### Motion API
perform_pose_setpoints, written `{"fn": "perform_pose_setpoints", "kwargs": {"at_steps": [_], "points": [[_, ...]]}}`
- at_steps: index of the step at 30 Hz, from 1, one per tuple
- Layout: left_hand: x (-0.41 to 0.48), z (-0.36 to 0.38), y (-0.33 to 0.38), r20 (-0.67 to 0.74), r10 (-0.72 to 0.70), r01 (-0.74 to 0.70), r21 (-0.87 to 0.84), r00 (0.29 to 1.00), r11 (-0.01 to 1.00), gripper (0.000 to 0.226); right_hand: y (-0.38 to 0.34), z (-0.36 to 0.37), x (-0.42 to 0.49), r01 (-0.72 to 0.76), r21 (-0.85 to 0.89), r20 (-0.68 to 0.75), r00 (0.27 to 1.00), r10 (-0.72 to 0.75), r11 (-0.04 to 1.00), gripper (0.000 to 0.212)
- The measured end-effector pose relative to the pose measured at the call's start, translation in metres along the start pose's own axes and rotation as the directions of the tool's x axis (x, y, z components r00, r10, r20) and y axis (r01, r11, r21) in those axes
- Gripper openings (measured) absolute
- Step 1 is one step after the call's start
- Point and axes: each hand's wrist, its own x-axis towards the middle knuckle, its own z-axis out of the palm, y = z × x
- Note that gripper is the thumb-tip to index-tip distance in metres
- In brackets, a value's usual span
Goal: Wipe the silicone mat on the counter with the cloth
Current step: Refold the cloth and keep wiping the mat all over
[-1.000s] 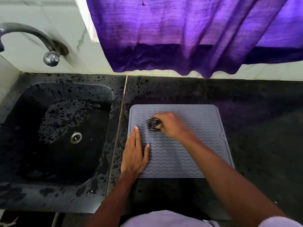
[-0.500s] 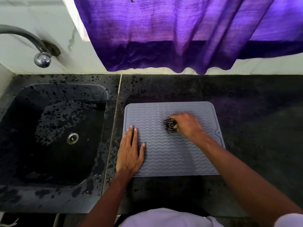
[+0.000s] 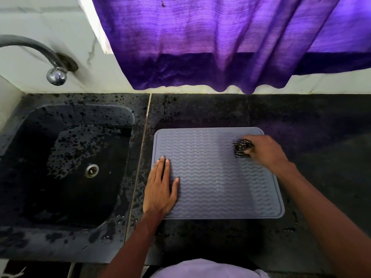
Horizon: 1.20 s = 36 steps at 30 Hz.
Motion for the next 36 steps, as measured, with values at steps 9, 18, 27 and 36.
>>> {"fn": "perform_pose_setpoints", "kwargs": {"at_steps": [9, 18, 27, 36], "points": [[0.0, 0.002, -0.001, 0.01, -0.005, 0.005, -0.007, 1.0, 1.0, 0.069, -0.12, 0.062, 0.031, 0.314, 0.021, -0.016, 0.949, -0.313, 0.949, 0.038], [0.0, -0.003, 0.002, 0.008, -0.011, 0.011, -0.019, 1.0, 1.0, 0.069, -0.014, 0.03, 0.012, 0.111, -0.03, -0.045, 0.993, -0.112, 0.993, 0.053], [0.0, -0.004, 0.002, 0.016, -0.018, 0.018, -0.012, 1.0, 1.0, 0.069, -0.007, -0.006, 0.018, -0.02, -0.146, 0.0, 1.0, 0.02, 0.989, 0.035], [0.001, -0.003, 0.002, 0.042, -0.026, 0.027, -0.009, 0.999, 1.0, 0.07, -0.138, 0.038, 0.083, 0.23, 0.054, -0.005, 0.973, -0.23, 0.972, 0.029]]}}
